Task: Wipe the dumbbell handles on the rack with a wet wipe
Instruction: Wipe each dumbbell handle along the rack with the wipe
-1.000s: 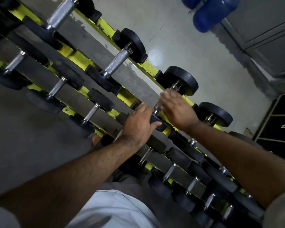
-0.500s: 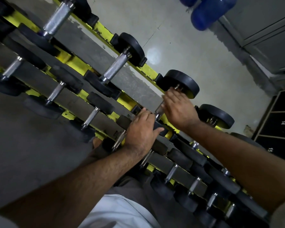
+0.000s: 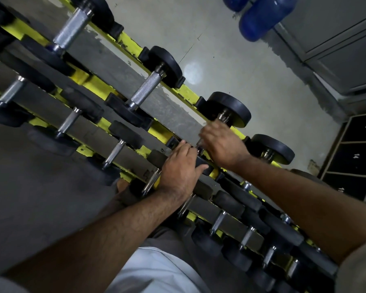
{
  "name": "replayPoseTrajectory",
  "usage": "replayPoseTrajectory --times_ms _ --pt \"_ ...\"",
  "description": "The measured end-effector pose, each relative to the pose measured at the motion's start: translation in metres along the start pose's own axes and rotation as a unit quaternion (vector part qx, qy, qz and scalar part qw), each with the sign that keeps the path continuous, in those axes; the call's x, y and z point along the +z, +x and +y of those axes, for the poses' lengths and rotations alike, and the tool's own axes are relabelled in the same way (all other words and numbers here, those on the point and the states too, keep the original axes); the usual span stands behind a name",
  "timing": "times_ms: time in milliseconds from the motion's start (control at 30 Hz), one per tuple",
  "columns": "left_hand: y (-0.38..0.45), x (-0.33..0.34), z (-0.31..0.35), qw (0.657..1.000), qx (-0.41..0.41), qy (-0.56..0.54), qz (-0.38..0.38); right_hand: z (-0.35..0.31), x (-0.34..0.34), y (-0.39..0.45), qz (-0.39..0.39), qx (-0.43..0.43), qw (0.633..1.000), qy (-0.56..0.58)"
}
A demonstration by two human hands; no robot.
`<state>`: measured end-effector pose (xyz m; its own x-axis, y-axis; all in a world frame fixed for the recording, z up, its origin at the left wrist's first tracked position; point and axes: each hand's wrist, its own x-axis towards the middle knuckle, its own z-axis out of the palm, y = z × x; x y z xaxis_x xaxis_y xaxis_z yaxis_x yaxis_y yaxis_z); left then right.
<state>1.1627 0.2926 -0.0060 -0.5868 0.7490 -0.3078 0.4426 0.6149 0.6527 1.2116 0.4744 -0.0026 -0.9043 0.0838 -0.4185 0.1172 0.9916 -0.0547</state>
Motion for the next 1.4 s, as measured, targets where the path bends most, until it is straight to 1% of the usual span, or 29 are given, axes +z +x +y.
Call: replayPoseTrajectory --times_ms 33,67,100,167,200,233,300,333,367,467,500,567,600,633,667,733,767,800,900,1033,1100,1167,1267,1300,1333,1400 --pt "0.0 0.0 0.0 1.0 -0.001 0.0 0.001 -0.003 0.005 -0.003 -0.008 -0.048 0.999 0.011" --pt "0.0 -0.001 0.0 1.0 -0.001 0.0 0.0 -0.001 0.004 -0.004 -0.012 -0.075 0.997 0.02" --pt "0.0 -0.001 0.0 1.0 0.001 0.0 0.0 0.005 -0.002 -0.002 -0.007 -0.062 0.998 0.024" --pt "0.0 -0.001 -0.001 1.0 0.003 0.001 -0.001 0.013 -0.011 0.001 0.024 0.01 0.999 0.03" --pt "0.0 0.0 -0.001 1.0 0.004 0.001 -0.001 0.01 -0.011 0.0 0.031 0.018 0.999 0.029" --pt "0.0 0.0 -0.002 1.0 0.003 -0.001 -0.001 0.003 -0.008 -0.002 0.023 -0.01 0.999 0.031" --pt "0.0 -0.001 -0.002 1.0 -0.002 -0.01 0.0 -0.008 0.004 -0.007 -0.011 -0.109 0.993 0.051" --pt "0.0 -0.001 -0.002 1.0 -0.003 -0.014 0.0 -0.007 0.004 -0.007 -0.021 -0.132 0.989 0.056" --pt "0.0 -0.002 -0.002 1.0 -0.004 -0.015 -0.001 -0.001 0.002 -0.004 -0.019 -0.122 0.991 0.052" --pt "0.0 -0.002 -0.004 1.0 -0.006 -0.02 -0.004 0.012 -0.005 -0.001 0.028 -0.044 0.998 0.034" --pt "0.001 -0.002 -0.005 1.0 -0.009 -0.026 -0.003 0.006 -0.003 -0.003 0.027 -0.054 0.998 0.025" --pt "0.001 -0.003 -0.006 0.999 -0.013 -0.034 0.003 -0.007 0.009 -0.01 0.003 -0.129 0.991 0.025" --pt "0.001 -0.002 -0.005 0.999 -0.014 -0.035 0.005 -0.006 0.013 -0.011 -0.004 -0.154 0.988 0.028" --pt "0.0 -0.001 -0.004 0.999 -0.014 -0.035 0.007 0.0 0.011 -0.01 -0.001 -0.15 0.989 0.02" --pt "0.0 0.0 -0.004 0.999 -0.015 -0.035 0.006 0.007 0.008 -0.008 0.016 -0.121 0.993 0.005" --pt "0.0 0.001 -0.004 0.999 -0.016 -0.031 0.003 0.018 0.0 -0.006 0.041 -0.014 0.999 -0.031" --pt "-0.001 0.001 -0.004 0.999 -0.018 -0.026 0.006 0.016 -0.001 -0.005 0.037 0.029 0.998 -0.05" --pt "-0.001 0.001 -0.004 1.0 -0.018 -0.019 0.012 0.009 0.0 -0.006 0.03 0.047 0.996 -0.067" --pt "-0.003 0.004 0.001 1.0 0.002 0.006 0.031 0.002 0.005 -0.012 0.006 0.035 0.995 -0.096" --pt "-0.008 0.012 0.011 0.999 0.038 0.01 0.032 0.003 0.004 -0.007 0.02 0.084 0.988 -0.127" --pt "-0.009 0.016 0.01 0.999 0.03 0.015 0.04 -0.005 0.012 -0.007 0.017 0.049 0.991 -0.125" --pt "-0.008 0.018 0.009 0.999 0.028 0.029 0.036 0.001 0.01 -0.006 0.033 0.015 0.994 -0.102" --pt "-0.005 0.019 0.008 0.999 0.017 0.019 0.03 0.017 0.006 -0.003 0.071 0.051 0.994 -0.073" --pt "-0.004 0.019 0.008 0.999 0.012 0.014 0.03 0.015 0.009 -0.003 0.083 0.041 0.994 -0.056" --pt "-0.004 0.019 0.009 0.999 0.006 0.012 0.032 0.01 0.013 -0.004 0.09 0.007 0.995 -0.038" --pt "-0.004 0.019 0.01 0.999 -0.001 0.01 0.037 0.006 0.018 -0.006 0.087 -0.095 0.992 -0.002"
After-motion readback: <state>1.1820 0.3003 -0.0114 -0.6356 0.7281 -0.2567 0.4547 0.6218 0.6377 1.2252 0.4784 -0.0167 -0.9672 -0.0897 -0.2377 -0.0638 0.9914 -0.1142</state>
